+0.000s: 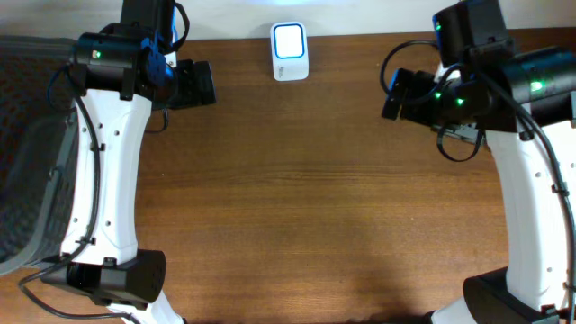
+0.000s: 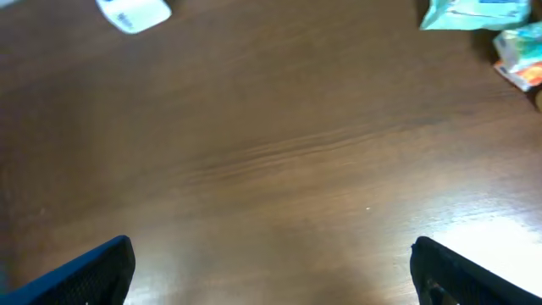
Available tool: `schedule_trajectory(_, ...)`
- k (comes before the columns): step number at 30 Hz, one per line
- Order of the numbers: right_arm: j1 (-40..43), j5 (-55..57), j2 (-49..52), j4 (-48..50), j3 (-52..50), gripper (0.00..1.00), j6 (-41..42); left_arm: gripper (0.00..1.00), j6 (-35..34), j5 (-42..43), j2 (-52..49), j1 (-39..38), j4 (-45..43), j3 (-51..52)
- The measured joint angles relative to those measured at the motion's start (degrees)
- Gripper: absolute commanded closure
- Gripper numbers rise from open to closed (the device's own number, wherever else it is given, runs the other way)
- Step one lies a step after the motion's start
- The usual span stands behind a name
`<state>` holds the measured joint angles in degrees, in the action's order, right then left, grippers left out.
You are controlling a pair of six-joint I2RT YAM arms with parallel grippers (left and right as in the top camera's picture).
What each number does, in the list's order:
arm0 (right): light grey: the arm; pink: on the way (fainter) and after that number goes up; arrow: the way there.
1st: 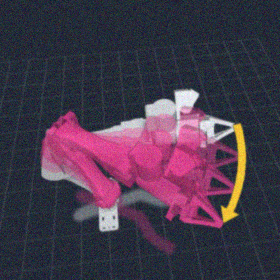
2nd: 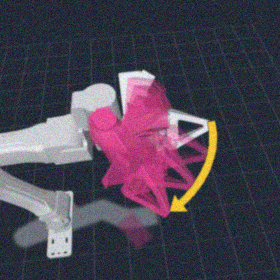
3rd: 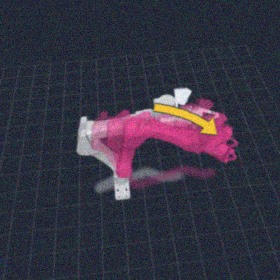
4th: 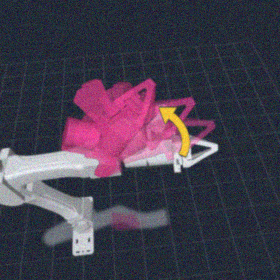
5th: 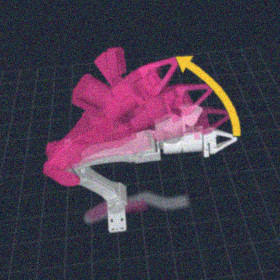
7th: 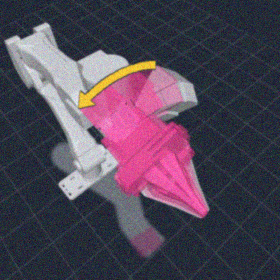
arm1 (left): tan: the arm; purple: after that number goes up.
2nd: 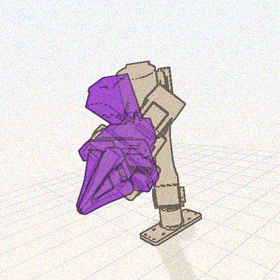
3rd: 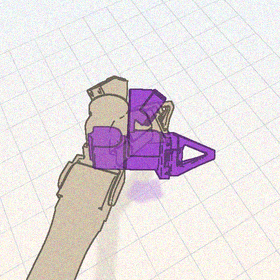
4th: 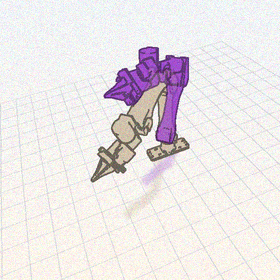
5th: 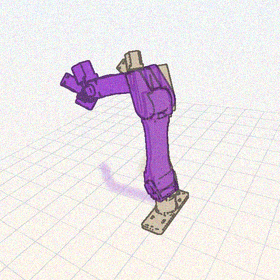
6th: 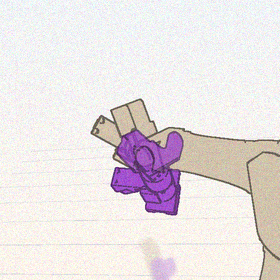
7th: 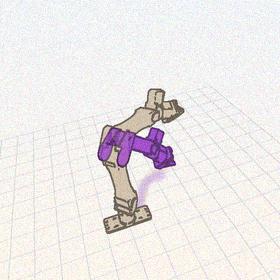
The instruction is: Scan the item barcode
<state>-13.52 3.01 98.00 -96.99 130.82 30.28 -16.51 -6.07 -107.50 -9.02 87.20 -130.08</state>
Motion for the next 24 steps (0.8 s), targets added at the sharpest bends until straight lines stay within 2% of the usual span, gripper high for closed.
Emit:
schedule_trajectory(6,-0.04,-1.16,-0.02,0.02,0.0,0.01,-4.94,0.01,0.0,0.0,0.0,0.0,0.0,0.0)
schedule_trajectory(11,-0.04,-1.92,-1.33,0.02,-0.02,0.01,-5.46,0.01,0.0,0.0,0.0,0.0,0.0,0.0)
schedule_trajectory(20,-0.04,-0.39,-17.44,0.04,-0.79,0.01,-5.46,0.01,0.0,0.0,0.0,0.0,0.02,0.0)
schedule_trajectory(24,-0.04,1.92,-25.07,0.02,-11.96,0.01,-4.42,0.01,0.0,-0.02,0.0,0.0,-0.07,0.0)
